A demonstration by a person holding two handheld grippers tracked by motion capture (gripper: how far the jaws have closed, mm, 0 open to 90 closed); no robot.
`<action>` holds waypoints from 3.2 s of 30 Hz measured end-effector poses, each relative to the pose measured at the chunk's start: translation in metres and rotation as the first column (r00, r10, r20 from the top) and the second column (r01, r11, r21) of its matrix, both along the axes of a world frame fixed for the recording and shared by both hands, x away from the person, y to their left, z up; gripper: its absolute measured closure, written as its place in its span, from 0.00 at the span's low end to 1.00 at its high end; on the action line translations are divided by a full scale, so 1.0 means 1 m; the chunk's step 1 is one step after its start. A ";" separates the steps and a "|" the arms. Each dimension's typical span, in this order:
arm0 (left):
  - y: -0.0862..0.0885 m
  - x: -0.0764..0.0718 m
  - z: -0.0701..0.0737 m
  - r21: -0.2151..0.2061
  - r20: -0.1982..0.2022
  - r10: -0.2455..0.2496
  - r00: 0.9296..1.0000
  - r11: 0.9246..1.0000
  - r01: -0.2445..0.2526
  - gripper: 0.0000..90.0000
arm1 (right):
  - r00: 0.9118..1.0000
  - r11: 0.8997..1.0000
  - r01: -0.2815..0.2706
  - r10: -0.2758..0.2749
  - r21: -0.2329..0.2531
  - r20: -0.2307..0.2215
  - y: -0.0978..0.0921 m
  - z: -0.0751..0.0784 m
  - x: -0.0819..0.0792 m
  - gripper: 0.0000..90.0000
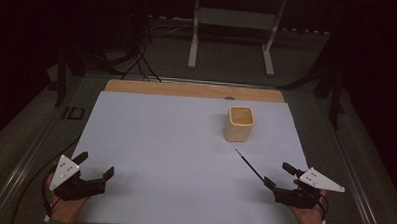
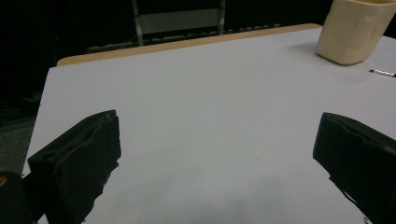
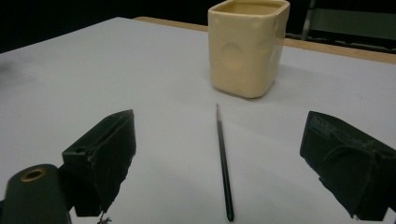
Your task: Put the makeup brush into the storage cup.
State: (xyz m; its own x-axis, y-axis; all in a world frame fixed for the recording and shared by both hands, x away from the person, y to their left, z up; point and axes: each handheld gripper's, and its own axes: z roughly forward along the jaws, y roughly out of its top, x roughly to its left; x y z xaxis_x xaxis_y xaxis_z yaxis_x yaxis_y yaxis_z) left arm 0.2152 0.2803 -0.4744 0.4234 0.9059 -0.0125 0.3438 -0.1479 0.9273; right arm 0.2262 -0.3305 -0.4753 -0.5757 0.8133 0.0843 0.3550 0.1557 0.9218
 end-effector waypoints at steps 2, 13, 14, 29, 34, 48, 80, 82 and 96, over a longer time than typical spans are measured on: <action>0.001 0.000 0.000 -0.002 0.003 -0.001 1.000 1.000 0.001 0.02 | 1.000 1.000 0.000 0.000 -0.005 0.000 0.000 0.000 0.000 0.11; -0.001 0.000 0.000 0.001 0.002 -0.008 1.000 1.000 0.008 0.02 | 1.000 1.000 -0.003 0.003 -0.014 -0.005 0.001 -0.001 0.000 0.11; -0.002 0.000 0.000 0.004 0.001 -0.009 1.000 1.000 0.009 0.02 | 1.000 1.000 -0.005 0.005 -0.013 -0.007 0.001 -0.001 0.000 0.11; -0.003 0.001 -0.001 0.014 -0.008 -0.012 1.000 1.000 0.012 0.02 | 1.000 1.000 -0.008 0.008 -0.008 -0.010 0.002 0.000 0.003 0.11; -0.003 0.002 -0.001 0.014 -0.008 -0.012 1.000 1.000 0.012 0.02 | 1.000 1.000 -0.013 0.013 -0.005 -0.019 0.003 0.000 0.007 0.11; -0.003 0.004 -0.003 0.016 -0.014 -0.010 1.000 1.000 0.011 0.02 | 0.999 0.999 -0.048 0.048 -0.017 -0.007 0.012 0.011 0.017 0.11; -0.004 0.005 -0.004 0.020 -0.021 -0.006 1.000 1.000 0.007 0.02 | 0.993 0.991 -0.121 0.121 -0.064 0.000 0.038 0.038 0.056 0.11; -0.004 0.005 -0.004 0.020 -0.021 -0.006 1.000 1.000 0.007 0.02 | 0.992 0.990 -0.124 0.124 -0.064 -0.004 0.039 0.039 0.058 0.11; -0.004 0.005 -0.004 0.022 -0.021 -0.008 1.000 1.000 0.008 0.02 | 0.990 0.987 -0.138 0.137 -0.088 -0.015 0.046 0.048 0.075 0.11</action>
